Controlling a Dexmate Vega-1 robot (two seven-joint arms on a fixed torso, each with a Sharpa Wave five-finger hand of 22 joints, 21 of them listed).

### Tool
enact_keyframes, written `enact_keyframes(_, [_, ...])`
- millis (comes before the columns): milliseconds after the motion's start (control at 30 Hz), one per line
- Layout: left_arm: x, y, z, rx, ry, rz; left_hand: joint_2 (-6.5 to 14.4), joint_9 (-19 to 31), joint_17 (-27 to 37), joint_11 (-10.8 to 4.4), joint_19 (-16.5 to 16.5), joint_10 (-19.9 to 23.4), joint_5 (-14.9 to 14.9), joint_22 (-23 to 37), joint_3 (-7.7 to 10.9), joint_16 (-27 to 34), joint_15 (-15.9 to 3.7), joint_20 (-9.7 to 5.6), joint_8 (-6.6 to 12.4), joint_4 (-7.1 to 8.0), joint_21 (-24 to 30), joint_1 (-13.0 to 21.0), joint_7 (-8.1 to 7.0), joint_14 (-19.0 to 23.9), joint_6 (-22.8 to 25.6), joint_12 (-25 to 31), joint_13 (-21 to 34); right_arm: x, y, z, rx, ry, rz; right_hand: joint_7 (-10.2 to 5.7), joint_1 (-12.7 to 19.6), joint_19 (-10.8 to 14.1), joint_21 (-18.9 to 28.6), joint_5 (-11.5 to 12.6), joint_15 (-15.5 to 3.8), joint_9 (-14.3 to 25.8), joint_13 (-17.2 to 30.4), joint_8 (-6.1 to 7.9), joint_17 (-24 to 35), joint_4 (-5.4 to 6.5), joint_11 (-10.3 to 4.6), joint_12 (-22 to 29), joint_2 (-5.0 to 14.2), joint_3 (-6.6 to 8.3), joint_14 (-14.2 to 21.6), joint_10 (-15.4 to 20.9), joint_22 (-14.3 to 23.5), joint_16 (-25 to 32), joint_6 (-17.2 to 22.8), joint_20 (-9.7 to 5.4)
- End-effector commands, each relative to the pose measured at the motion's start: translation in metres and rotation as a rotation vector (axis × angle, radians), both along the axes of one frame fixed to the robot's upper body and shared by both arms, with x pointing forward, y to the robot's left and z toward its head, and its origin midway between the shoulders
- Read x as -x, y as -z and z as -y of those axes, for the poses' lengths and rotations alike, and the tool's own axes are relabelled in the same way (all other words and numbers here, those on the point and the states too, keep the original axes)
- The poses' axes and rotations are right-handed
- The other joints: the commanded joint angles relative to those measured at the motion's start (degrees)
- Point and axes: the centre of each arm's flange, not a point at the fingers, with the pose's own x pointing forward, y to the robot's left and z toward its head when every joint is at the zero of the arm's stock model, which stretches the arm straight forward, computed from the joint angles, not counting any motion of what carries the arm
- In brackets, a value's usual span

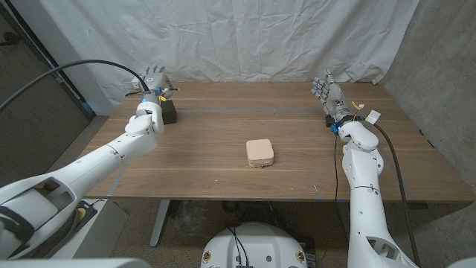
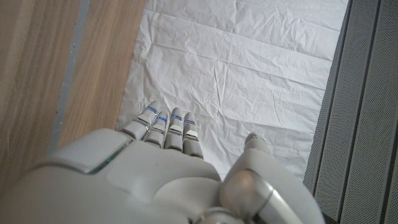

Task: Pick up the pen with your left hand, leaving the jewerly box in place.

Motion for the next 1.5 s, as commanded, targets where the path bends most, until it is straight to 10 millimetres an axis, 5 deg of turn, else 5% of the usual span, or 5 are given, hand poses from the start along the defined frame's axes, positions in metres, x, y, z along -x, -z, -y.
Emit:
enact_keyframes(33, [0.004, -0.007, 0.001, 0.001, 0.004, 0.014, 0.38, 0.37, 0.16, -0.29, 0.35, 0.53, -0.04, 0.11, -0.22, -0.17, -4.28, 0.07, 0.54, 0.03, -0.19, 0.12, -0.06, 0.47, 0.55, -0.17, -0.01, -0.001, -0.002, 0.001, 0.002, -0.003, 0.001, 0.04, -0.02, 0.58, -0.1, -0.15, 0.06, 0.18, 0.3, 0.23, 0.09, 0.03, 0.0, -0.18, 0.52, -0.2, 0.58, 0.24, 0.21, -0.13, 0.43, -0.11])
enact_keyframes(1500, [0.022, -0.038, 0.015, -0.024, 0.014, 0.066, 0.71, 0.0, 0.16, -0.44, 0.37, 1.02, -0.42, 0.12, -0.89, -0.2, -4.35, -0.08, 0.79, 0.2, -0.28, 0.19, -0.15, 0.93, 0.59, -0.35, 0.01, -0.003, -0.011, 0.009, 0.016, -0.004, 0.012, -0.01, 0.01, 0.78, -0.52, -0.15, 0.09, 0.18, 0.3, 0.22, 0.09, -0.13, 0.01, -0.17, 0.68, -0.3, 0.54, 0.27, 0.23, -0.16, 0.43, -0.2])
